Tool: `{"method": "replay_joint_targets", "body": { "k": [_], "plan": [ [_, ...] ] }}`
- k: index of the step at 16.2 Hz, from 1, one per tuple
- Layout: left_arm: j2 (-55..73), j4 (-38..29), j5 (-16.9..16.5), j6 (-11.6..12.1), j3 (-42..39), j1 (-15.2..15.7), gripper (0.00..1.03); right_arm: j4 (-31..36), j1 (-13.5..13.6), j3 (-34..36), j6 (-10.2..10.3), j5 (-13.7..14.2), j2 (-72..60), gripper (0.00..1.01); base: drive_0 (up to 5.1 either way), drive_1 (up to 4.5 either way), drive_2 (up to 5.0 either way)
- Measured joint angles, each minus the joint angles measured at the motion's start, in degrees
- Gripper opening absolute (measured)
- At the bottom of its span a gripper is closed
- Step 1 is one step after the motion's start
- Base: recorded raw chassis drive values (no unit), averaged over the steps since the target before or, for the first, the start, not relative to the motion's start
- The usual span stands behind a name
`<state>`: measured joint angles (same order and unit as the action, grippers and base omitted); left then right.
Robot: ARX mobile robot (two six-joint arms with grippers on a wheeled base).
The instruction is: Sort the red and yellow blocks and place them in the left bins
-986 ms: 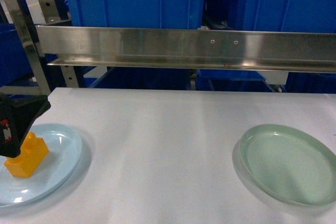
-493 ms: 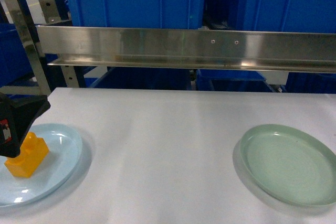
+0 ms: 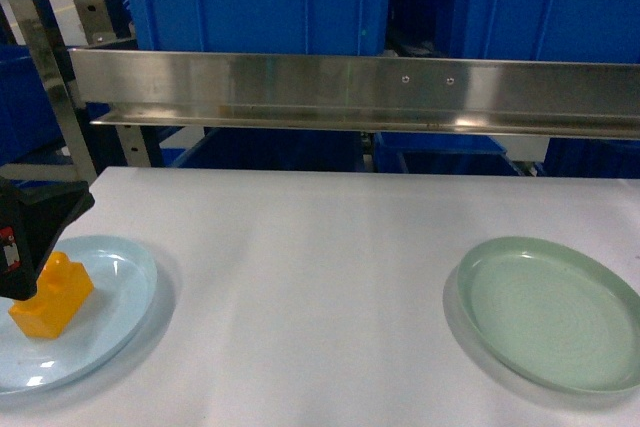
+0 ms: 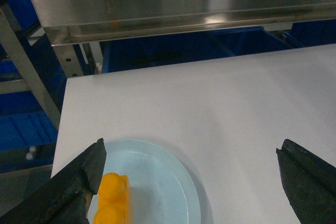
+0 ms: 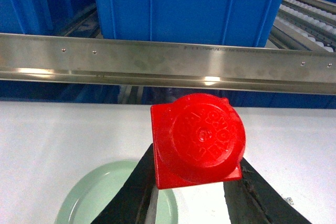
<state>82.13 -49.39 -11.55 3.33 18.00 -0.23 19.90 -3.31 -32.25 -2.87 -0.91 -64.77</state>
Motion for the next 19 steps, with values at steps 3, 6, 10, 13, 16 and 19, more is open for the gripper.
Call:
{"method": "replay_joint_targets", "body": {
  "k": [3, 6, 10, 13, 16, 19],
  "plan": [
    [-0.02, 0.0, -0.02, -0.02, 0.0, 0.0, 0.98, 0.42, 0.33, 0.0, -0.63, 0.7, -0.02, 0.29, 0.0, 0.0, 0.0],
    [-0.02, 0.0, -0.02, 0.0, 0.0, 0.0, 0.98, 0.79, 1.18, -0.28, -1.29, 0.61, -1.05, 0.29, 0.0, 0.0, 0.0],
    [0.0, 0.0, 0.0, 0.0, 0.0, 0.0, 0.98, 0.81, 2.25, -0.76, -3.19, 0.26, -1.88, 0.29, 0.0, 0.0, 0.0],
    [-0.02, 0.0, -0.02, 0.0, 0.0, 0.0, 0.98, 0.7, 2.25, -0.79, -3.23, 0.26, -1.88, 0.29, 0.0, 0.0, 0.0],
    [-0.02, 0.0, 0.0, 0.0, 0.0, 0.0, 0.98, 0.7, 2.25, -0.79, -3.23, 0.26, -1.88, 0.29, 0.0, 0.0, 0.0],
    [0.0, 0.0, -0.02, -0.02, 0.0, 0.0, 0.98, 0.7, 2.25, -0.79, -3.23, 0.26, -1.88, 0.29, 0.0, 0.0, 0.0]
  ]
}}
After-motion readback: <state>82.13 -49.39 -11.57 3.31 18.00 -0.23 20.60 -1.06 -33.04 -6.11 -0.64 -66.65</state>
